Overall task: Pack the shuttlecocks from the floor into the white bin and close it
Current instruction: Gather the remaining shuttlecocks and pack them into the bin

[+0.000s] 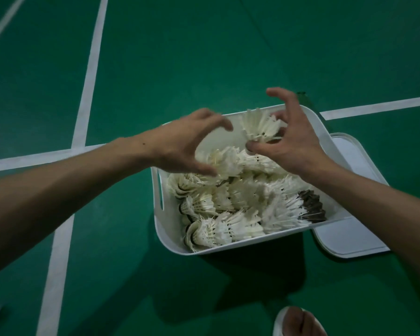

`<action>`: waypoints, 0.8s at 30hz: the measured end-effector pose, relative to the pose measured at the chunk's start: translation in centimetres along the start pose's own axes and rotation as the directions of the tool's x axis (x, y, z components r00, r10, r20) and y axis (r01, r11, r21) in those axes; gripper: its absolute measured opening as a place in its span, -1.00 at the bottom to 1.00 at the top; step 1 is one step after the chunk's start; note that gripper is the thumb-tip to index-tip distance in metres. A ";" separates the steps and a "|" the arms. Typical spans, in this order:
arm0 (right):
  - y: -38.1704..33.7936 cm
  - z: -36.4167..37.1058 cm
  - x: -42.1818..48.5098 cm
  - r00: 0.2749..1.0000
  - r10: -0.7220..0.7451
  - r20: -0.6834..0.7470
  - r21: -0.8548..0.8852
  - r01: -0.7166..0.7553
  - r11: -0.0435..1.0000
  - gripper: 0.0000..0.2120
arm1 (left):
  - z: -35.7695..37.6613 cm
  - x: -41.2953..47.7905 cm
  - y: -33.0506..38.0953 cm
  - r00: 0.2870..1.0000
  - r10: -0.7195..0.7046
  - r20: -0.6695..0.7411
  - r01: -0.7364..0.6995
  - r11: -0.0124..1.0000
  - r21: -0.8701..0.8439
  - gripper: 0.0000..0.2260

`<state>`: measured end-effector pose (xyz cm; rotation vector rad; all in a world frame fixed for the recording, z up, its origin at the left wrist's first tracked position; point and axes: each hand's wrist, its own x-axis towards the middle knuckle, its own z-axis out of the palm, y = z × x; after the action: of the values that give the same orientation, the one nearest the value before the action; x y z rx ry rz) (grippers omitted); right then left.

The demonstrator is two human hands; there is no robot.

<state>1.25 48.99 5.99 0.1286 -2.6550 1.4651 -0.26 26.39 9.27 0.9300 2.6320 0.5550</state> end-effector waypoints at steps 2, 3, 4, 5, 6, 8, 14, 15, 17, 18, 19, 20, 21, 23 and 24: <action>0.6 -0.2 0.0 0.997 0.073 -0.013 0.056 -0.072 0.996 -0.16 | 0.9 -0.4 -0.9 0.977 -0.029 0.212 -0.001 0.991 0.137 -0.09; 0.9 -0.3 -0.1 0.996 0.092 -0.011 0.068 -0.091 0.994 -0.17 | 1.4 -0.5 -1.2 0.957 -0.054 0.285 -0.003 0.981 0.195 -0.01; 1.0 -0.2 -0.3 0.994 0.110 -0.004 0.079 -0.110 0.991 -0.20 | 1.9 -0.6 -1.4 0.943 -0.067 0.326 -0.013 0.971 0.238 0.05; 1.1 -0.1 -0.4 0.992 0.130 0.004 0.099 -0.130 0.987 -0.24 | 2.3 -0.5 -1.6 0.937 -0.063 0.342 -0.027 0.967 0.253 0.08; 1.2 0.0 -0.4 0.989 0.148 0.014 0.133 -0.148 0.980 -0.29 | 2.6 -0.4 -1.8 0.938 -0.049 0.342 -0.037 0.970 0.242 0.09; 1.3 0.1 -0.5 0.979 0.195 0.053 0.240 -0.203 0.949 -0.39 | 2.8 0.0 -2.0 0.948 -0.016 0.318 -0.056 0.975 0.217 0.06; 1.9 1.8 -2.0 0.923 0.306 0.234 0.257 -0.362 0.896 -0.45 | 3.2 0.8 -2.7 0.972 0.000 0.237 -0.055 0.973 0.225 -0.03; 2.0 1.9 -2.0 0.904 0.335 0.264 0.247 -0.399 0.883 -0.43 | 3.2 0.9 -2.7 0.970 -0.001 0.244 -0.056 0.972 0.229 -0.04; 2.3 1.7 -1.7 0.872 0.374 0.316 0.185 -0.443 0.877 -0.36 | 3.4 1.1 -2.5 0.964 0.001 0.265 -0.069 0.966 0.248 -0.05; 2.3 1.4 -1.5 0.870 0.372 0.323 0.123 -0.428 0.896 -0.34 | 3.5 1.2 -2.4 0.962 0.007 0.274 -0.079 0.964 0.253 -0.06; 2.3 1.0 -1.3 0.880 0.355 0.315 0.050 -0.389 0.920 -0.32 | 3.6 1.4 -2.3 0.959 0.011 0.283 -0.087 0.963 0.256 -0.06; 2.2 0.5 -1.0 0.892 0.338 0.300 -0.014 -0.350 0.936 -0.32 | 3.7 1.5 -2.2 0.958 0.015 0.288 -0.092 0.962 0.257 -0.06; 2.1 0.1 -0.9 0.898 0.331 0.289 -0.047 -0.332 0.942 -0.33 | 3.7 1.7 -2.2 0.957 0.018 0.290 -0.096 0.962 0.257 -0.05; 2.2 -0.6 -0.8 0.885 0.347 0.310 -0.034 -0.354 0.935 -0.31 | 3.8 1.9 -2.4 0.956 0.025 0.291 -0.102 0.962 0.252 -0.05; 2.2 -0.9 -0.8 0.873 0.353 0.336 -0.042 -0.360 0.932 -0.28 | 3.8 2.0 -2.5 0.956 0.026 0.293 -0.102 0.964 0.247 -0.05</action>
<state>1.80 50.93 4.47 -0.1317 -3.0698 1.7153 -1.64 26.89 4.54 1.0849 2.4505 0.0750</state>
